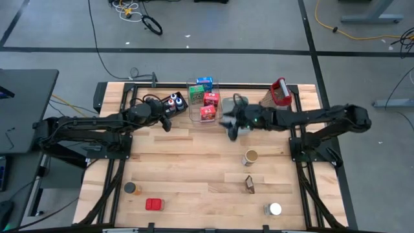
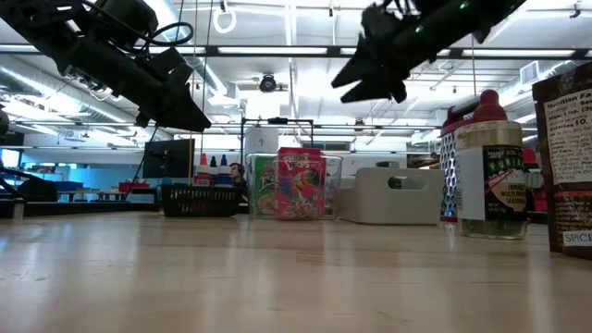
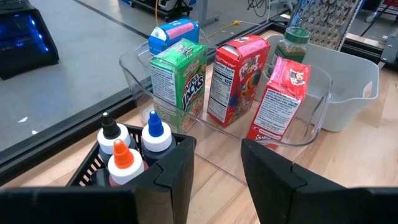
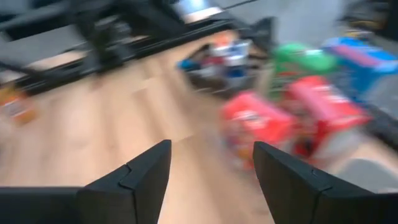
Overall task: Pick & Place Kitchen Items
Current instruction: Put the brown spice bottle into the gray bin
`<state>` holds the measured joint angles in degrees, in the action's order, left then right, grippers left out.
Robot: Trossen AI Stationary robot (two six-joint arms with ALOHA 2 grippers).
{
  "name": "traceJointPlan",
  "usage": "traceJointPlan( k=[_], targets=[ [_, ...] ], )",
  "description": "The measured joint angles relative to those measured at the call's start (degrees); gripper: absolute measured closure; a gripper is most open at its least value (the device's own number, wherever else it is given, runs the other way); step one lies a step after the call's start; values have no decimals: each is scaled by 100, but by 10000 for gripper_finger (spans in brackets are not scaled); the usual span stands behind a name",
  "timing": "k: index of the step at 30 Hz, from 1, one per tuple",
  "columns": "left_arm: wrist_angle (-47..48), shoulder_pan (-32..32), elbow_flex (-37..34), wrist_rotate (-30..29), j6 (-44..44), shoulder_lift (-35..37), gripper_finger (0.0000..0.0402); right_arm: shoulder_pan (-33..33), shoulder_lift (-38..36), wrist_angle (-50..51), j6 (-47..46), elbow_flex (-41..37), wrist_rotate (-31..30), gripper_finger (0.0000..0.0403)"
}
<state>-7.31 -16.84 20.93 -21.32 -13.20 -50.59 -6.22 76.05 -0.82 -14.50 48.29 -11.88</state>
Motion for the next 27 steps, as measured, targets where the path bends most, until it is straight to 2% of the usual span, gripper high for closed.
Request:
traceJointPlan(
  k=[8,14,20,27],
  targets=[
    [0,0,0,0,-119,0,260,930,2,-70,43,0,248,165],
    [4,0,0,65,-292,0,260,963,2,-176,86,7,167,165],
    [3,2,0,431,-353,0,260,926,2,-232,686,7,33,165],
    [4,1,0,436,-353,0,260,870,4,-338,901,7,57,165]
  ],
)
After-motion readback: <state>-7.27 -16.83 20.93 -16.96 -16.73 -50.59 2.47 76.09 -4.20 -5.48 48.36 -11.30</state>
